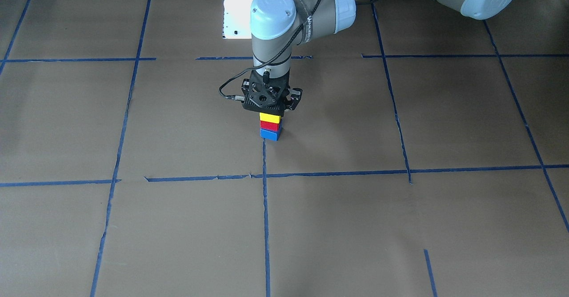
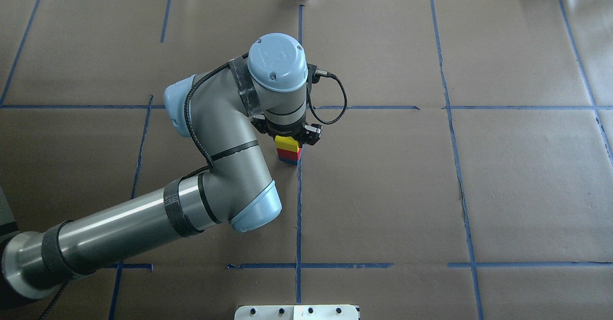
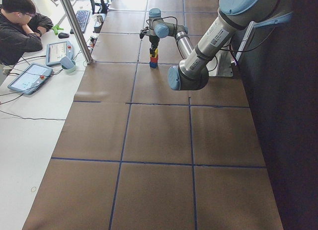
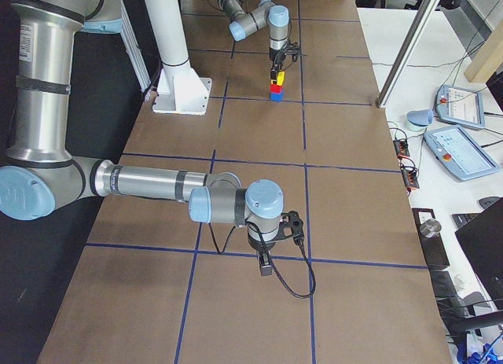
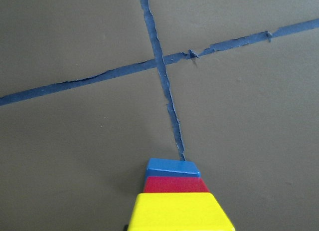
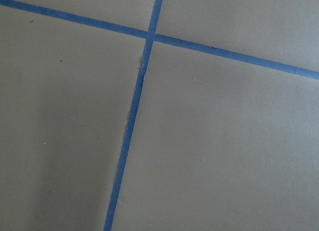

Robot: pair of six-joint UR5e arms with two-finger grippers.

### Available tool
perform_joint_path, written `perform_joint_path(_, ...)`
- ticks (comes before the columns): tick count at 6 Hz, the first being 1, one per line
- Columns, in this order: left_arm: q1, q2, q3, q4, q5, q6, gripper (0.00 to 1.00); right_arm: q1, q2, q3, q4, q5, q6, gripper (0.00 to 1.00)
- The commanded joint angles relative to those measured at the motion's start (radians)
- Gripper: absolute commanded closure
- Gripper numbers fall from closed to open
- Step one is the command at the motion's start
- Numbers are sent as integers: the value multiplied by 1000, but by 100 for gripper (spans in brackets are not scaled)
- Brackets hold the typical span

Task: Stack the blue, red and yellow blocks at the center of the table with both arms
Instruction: 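Lower the yellow block onto the red block with the left gripper, then open the left gripper and withdraw the left arm from the stack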

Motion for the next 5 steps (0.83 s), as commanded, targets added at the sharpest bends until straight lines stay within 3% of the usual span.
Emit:
perform_joint_path(1, -5, -2, -7, 0, -1, 2, 10, 0, -1, 1, 0, 0, -1, 0)
perform_joint_path(2, -25, -3, -47, 26, -5, 2, 3, 0, -1, 2, 0, 0, 0, 0)
perform_joint_path(4, -125, 29, -206, 215, -104, 105, 0, 0, -1, 1, 0, 0, -1, 0)
perform_joint_path(5, -185, 181, -336, 235, -112, 226, 0, 0, -1, -1, 0, 0, 0, 0)
